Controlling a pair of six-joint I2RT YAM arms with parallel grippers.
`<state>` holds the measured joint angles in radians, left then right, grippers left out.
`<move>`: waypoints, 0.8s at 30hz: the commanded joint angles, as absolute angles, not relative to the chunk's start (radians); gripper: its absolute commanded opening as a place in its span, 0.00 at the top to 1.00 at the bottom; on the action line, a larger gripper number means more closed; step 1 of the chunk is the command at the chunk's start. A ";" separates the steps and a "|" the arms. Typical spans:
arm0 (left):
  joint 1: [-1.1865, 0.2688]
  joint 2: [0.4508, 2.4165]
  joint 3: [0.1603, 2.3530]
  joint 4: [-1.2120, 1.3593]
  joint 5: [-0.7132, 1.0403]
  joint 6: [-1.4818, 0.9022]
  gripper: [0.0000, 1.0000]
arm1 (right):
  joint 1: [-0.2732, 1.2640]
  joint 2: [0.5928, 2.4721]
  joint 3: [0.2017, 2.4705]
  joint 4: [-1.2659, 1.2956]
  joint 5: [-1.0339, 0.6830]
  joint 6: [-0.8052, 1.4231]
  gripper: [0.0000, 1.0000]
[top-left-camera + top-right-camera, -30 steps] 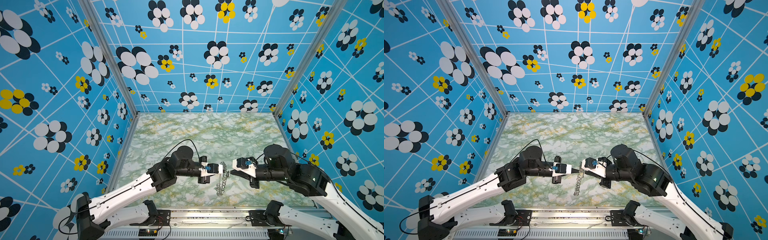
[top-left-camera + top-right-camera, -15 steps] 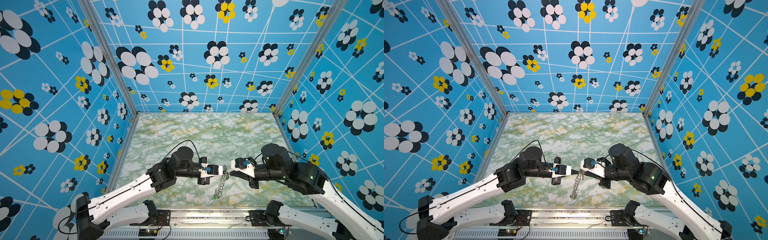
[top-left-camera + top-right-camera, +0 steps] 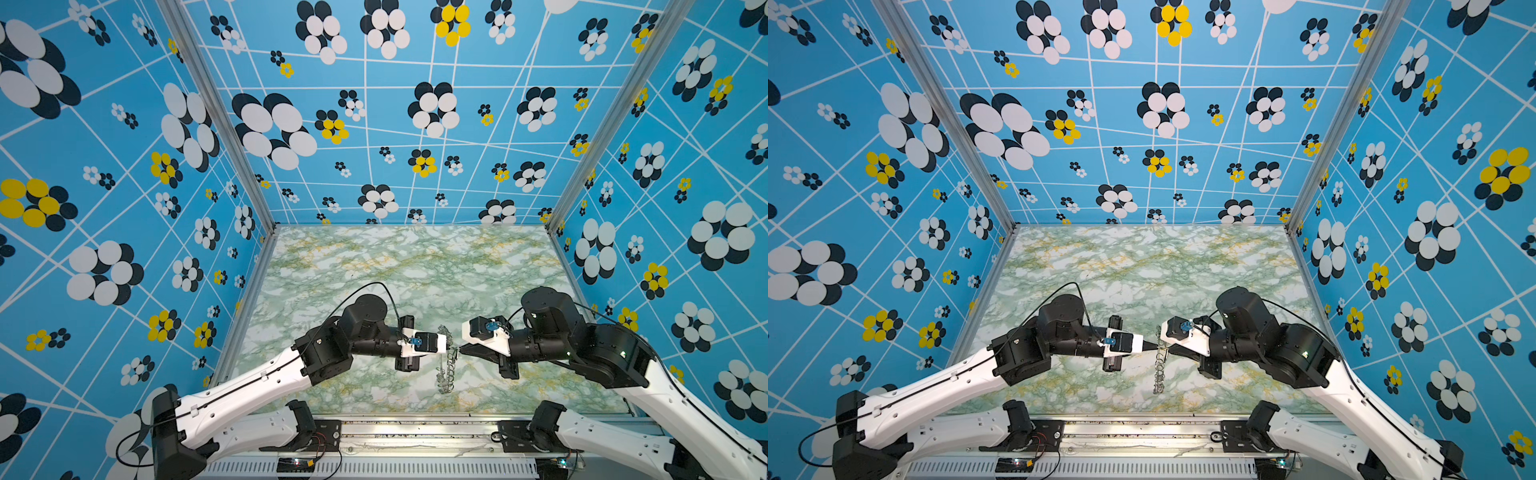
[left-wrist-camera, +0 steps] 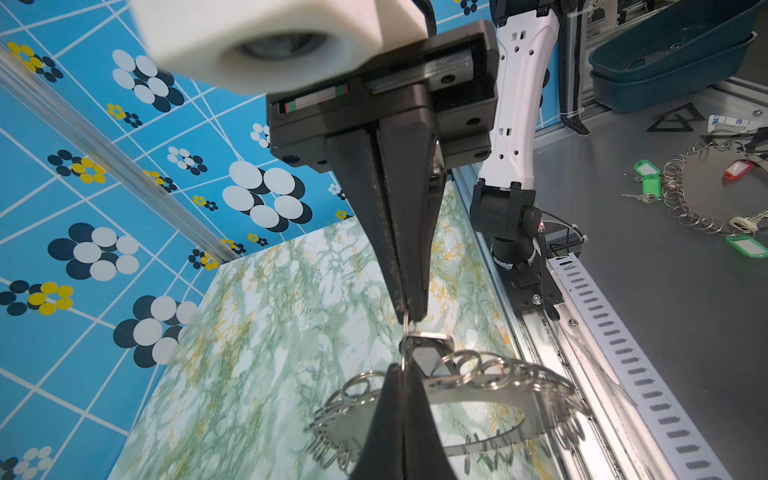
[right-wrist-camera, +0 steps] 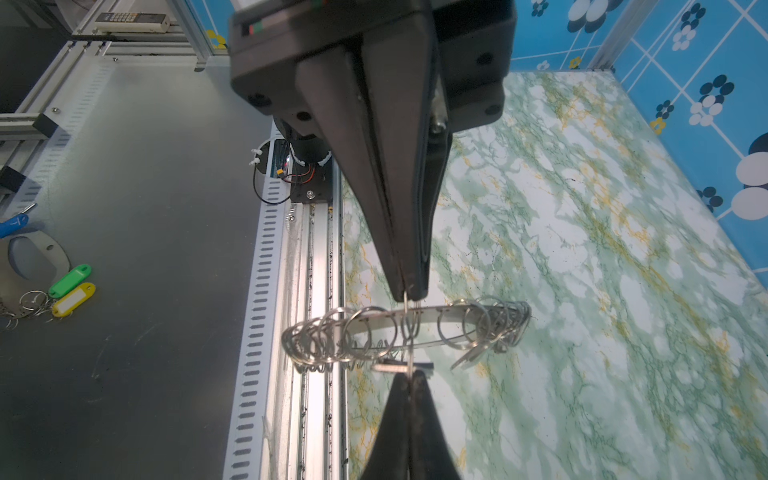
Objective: Put the keys on the keyring
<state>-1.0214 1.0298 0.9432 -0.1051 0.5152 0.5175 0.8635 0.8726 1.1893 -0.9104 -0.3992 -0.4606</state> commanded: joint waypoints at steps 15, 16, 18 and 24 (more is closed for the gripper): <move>-1.035 1.025 0.963 -0.089 0.523 0.523 1.00 | 0.872 0.874 1.220 -0.874 -0.466 -0.468 1.00; -1.036 1.025 0.963 -0.089 0.522 0.523 1.00 | 0.872 0.873 1.220 -0.876 -0.468 -0.468 1.00; -1.035 1.026 0.964 -0.089 0.523 0.522 1.00 | 0.872 0.873 1.221 -0.874 -0.471 -0.467 1.00; -1.037 1.034 0.966 -0.094 0.520 0.522 1.00 | 0.872 0.870 1.219 -0.865 -0.479 -0.465 1.00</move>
